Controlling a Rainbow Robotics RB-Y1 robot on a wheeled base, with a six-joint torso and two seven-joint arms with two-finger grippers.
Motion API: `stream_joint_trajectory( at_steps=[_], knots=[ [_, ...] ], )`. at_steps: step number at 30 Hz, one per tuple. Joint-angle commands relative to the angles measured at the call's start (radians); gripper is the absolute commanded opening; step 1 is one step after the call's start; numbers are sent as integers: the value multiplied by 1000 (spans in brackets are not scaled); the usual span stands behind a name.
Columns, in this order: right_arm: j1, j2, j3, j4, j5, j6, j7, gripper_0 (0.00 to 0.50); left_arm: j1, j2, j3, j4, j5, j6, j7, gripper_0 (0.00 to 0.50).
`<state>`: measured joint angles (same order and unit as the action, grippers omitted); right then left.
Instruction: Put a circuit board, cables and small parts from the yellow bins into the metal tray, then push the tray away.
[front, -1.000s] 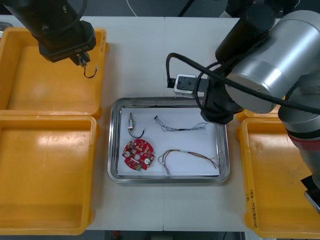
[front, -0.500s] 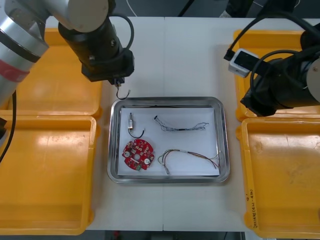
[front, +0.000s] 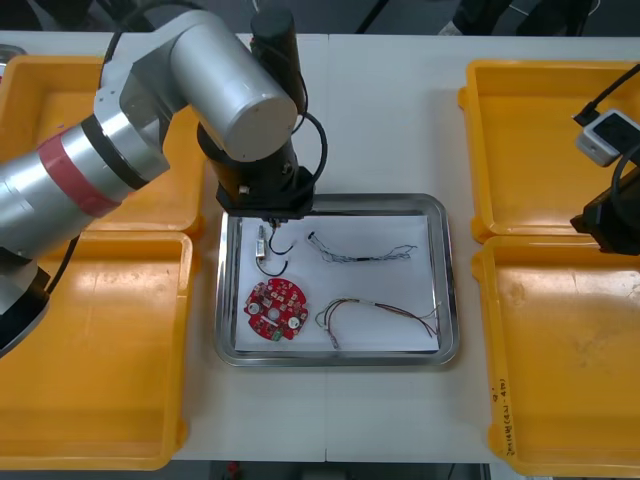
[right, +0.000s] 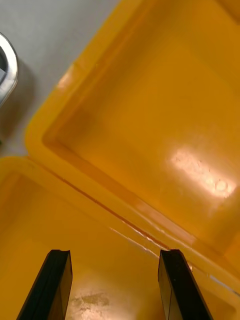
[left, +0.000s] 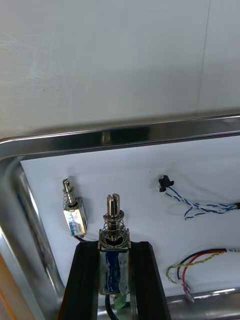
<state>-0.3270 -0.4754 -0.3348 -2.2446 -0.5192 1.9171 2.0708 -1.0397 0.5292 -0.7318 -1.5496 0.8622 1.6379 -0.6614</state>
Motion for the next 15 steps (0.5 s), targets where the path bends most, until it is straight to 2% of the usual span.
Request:
stream_joint_trajectory(
  at_steps=[1,11,15],
  knots=[
    [54,-34,-84,-33,-8,3,-54,500,41,-29,-37,-33,-48,-62,65,2],
    [143,-34,-142,-33,33,3,-93,500,90,-29,-103,-32,-103,-164,75,0],
    [184,-34,-161,-33,25,3,-117,500,96,-29,-104,-32,-103,-167,80,1]
  ],
)
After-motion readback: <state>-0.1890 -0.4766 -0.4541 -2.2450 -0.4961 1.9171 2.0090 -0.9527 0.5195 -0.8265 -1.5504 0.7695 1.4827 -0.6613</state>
